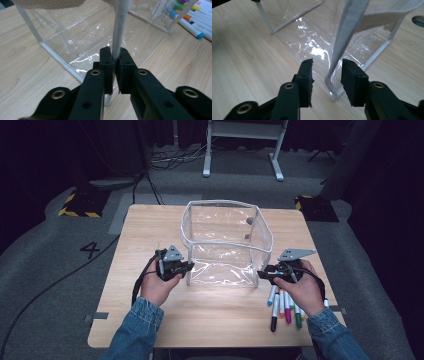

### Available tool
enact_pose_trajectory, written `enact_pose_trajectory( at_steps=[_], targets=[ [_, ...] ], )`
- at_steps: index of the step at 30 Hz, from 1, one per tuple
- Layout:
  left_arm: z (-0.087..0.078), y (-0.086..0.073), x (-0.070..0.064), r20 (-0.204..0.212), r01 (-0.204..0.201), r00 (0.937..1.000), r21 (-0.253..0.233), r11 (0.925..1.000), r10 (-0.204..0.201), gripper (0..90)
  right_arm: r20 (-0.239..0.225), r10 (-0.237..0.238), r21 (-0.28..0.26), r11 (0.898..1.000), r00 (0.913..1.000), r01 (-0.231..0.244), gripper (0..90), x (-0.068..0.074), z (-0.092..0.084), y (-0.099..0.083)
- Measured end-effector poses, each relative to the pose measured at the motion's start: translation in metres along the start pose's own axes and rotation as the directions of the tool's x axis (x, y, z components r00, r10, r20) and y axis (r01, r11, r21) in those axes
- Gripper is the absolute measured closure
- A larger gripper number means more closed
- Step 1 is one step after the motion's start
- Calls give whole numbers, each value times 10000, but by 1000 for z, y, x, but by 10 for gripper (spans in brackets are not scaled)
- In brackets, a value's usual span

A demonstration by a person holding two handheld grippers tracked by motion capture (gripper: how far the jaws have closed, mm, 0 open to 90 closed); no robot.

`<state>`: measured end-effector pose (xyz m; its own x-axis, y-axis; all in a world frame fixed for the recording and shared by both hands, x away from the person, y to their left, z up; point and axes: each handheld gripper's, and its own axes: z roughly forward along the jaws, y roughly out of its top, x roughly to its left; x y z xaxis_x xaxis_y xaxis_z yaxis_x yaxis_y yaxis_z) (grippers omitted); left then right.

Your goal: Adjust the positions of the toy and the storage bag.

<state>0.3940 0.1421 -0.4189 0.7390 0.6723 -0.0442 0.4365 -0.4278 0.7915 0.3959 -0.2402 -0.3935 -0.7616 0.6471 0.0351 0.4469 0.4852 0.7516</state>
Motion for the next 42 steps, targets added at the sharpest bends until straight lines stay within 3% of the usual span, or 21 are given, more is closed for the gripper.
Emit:
enact_pose_trajectory(
  at_steps=[4, 10, 19, 25, 31, 37, 42],
  targets=[
    [-4, -1, -3, -29, -123, 9999, 103, 9999, 124, 865, 198, -221, 208, 9995, 9996, 217, 863, 1, 0, 2],
    [-16, -8, -9, 274, -335, 9991, 127, 9994, 332, 863, -89, -251, 262, 9993, 9996, 253, 869, 8, -7, -2],
    [-39, -22, -30, 729, -622, 9954, -99, 9980, 628, 853, -655, -437, 367, 9983, 9969, 462, 873, 29, -27, -16],
    [-56, -28, -48, 878, -970, 9911, -376, 9946, 1000, 848, -957, -645, 527, 9962, 9933, 697, 873, 45, -43, -29],
    [-66, -35, -64, 1140, -1318, 9847, -65, 9913, 1317, 864, -1284, -767, 540, 9950, 9888, 842, 873, 56, -55, -39],
    [-73, -37, -75, 1277, -1513, 9802, -75, 9885, 1510, 867, -1476, -945, 605, 9927, 9845, 1043, 873, 71, -71, -47],
    [-76, -40, -89, 1551, -1723, 9730, -32, 9850, 1708, 866, -1522, -977, 707, 9915, 9835, 1094, 873, 77, -79, -53]
  ],
)
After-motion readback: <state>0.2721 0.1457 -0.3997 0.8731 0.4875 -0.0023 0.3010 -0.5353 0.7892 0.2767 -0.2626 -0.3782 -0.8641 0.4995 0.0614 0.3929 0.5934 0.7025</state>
